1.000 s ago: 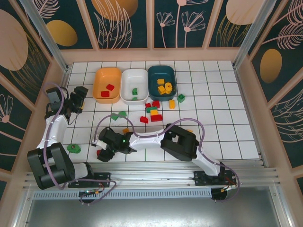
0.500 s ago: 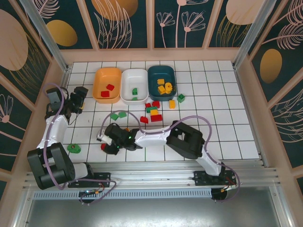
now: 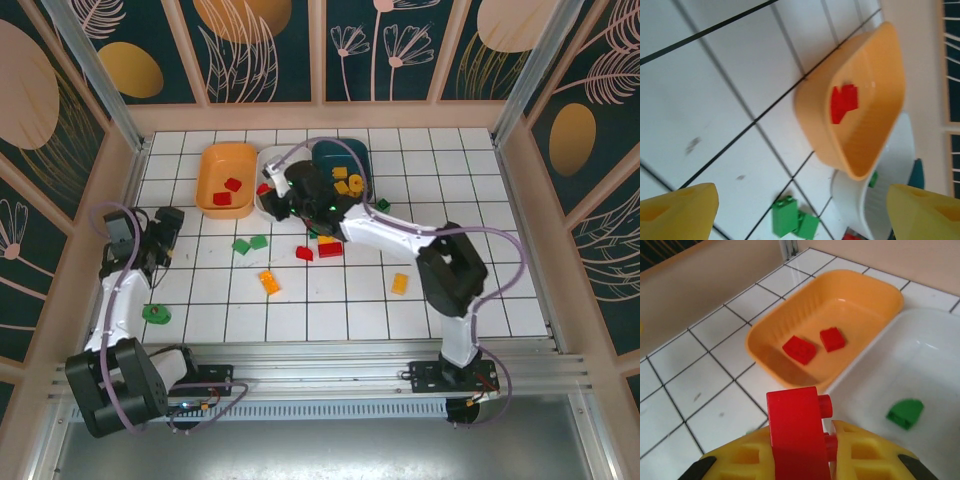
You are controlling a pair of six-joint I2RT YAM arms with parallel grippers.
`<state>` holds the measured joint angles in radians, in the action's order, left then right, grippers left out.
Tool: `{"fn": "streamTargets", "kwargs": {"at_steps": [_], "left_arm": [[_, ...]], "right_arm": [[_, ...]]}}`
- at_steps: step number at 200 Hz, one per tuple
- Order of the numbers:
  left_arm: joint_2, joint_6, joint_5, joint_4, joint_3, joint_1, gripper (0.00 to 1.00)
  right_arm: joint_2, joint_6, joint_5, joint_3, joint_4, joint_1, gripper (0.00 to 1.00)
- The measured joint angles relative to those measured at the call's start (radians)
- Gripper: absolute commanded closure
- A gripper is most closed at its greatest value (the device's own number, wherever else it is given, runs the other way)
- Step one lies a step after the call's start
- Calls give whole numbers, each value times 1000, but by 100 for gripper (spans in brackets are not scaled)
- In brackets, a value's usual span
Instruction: Sort the legos into containers by color
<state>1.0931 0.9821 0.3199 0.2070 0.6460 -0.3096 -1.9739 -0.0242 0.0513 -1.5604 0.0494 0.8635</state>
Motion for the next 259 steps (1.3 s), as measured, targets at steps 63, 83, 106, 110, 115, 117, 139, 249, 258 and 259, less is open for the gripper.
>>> {"fn": "streamTargets", "kwargs": {"at_steps": [63, 83, 106, 110, 115, 117, 139, 249, 258, 259], "left_arm": [[-105, 29, -40, 97, -47, 0, 2], [-106, 23, -40, 112, -47, 0, 1], [-109, 18, -44, 137, -46, 0, 1], [-112, 18, -48, 146, -46, 0, 2], [-114, 18, -55, 156, -46, 0, 1], [-117, 19, -60, 161, -46, 0, 1], [-151, 42, -105, 213, -44, 0, 1], [-196, 497, -401, 600, 10, 0, 1], [-169, 513, -417, 618, 15, 0, 1], [-168, 514, -418, 620, 15, 0, 1]], "right_arm": [[-456, 11, -10, -582, -151, 15, 78], [-586, 15, -20, -788, -227, 14, 62], [-680, 25, -28, -954, -294, 13, 44], [-684, 21, -28, -961, -301, 13, 42], [-685, 26, -28, -966, -312, 13, 41], [-685, 22, -28, -967, -317, 13, 41], [-682, 27, -28, -969, -329, 14, 39], [-38, 44, -112, -129, -179, 34, 39], [0, 43, -124, -95, -172, 32, 39], [3, 43, -124, -92, -171, 31, 39]]}}
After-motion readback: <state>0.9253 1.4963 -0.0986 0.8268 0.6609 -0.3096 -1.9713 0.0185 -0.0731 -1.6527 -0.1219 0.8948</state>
